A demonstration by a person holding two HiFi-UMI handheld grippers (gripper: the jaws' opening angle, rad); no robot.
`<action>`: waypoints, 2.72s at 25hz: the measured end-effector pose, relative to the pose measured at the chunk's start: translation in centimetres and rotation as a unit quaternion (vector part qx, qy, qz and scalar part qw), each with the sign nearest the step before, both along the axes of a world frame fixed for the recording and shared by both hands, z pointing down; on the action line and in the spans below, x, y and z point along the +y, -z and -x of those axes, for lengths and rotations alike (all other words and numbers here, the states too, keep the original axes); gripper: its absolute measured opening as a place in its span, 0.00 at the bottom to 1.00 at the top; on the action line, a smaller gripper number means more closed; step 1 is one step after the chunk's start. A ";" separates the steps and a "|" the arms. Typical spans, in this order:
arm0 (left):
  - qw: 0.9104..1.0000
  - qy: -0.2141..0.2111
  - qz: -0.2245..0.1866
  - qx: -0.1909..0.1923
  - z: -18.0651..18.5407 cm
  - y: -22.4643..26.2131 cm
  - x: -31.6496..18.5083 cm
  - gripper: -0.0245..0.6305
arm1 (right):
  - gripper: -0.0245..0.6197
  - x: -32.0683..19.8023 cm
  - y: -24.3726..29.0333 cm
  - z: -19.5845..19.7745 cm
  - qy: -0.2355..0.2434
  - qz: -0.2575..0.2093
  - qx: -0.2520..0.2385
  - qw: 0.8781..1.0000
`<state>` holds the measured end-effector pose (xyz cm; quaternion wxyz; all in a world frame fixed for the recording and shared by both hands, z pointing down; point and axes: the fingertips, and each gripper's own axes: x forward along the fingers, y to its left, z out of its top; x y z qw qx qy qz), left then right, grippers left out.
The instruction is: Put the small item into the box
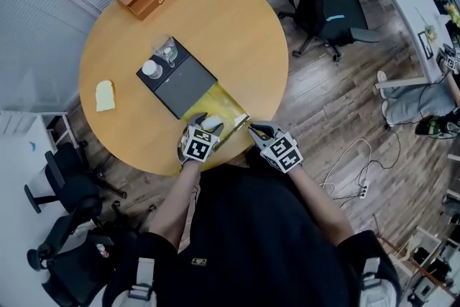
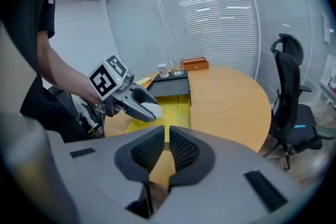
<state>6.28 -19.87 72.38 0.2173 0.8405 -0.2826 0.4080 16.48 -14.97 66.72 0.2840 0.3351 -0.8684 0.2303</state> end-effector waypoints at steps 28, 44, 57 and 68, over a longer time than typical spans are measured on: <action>0.998 -0.041 0.026 -0.042 -1.5 -2.9 0.6 0.54 | 0.07 2.8 -0.5 -0.5 0.000 0.009 0.012 1.000; 0.992 0.041 -0.019 0.119 1.2 5.1 2.4 0.05 | 0.06 1.3 -0.2 3.4 0.038 -0.004 0.001 0.999; 0.974 0.102 0.006 0.203 3.7 7.5 3.1 0.05 | 0.05 0.6 -0.1 5.3 0.055 -0.010 -0.005 0.998; 0.968 0.110 0.022 0.225 5.5 7.7 3.5 0.05 | 0.05 0.6 -1.0 6.6 0.049 0.005 0.006 0.999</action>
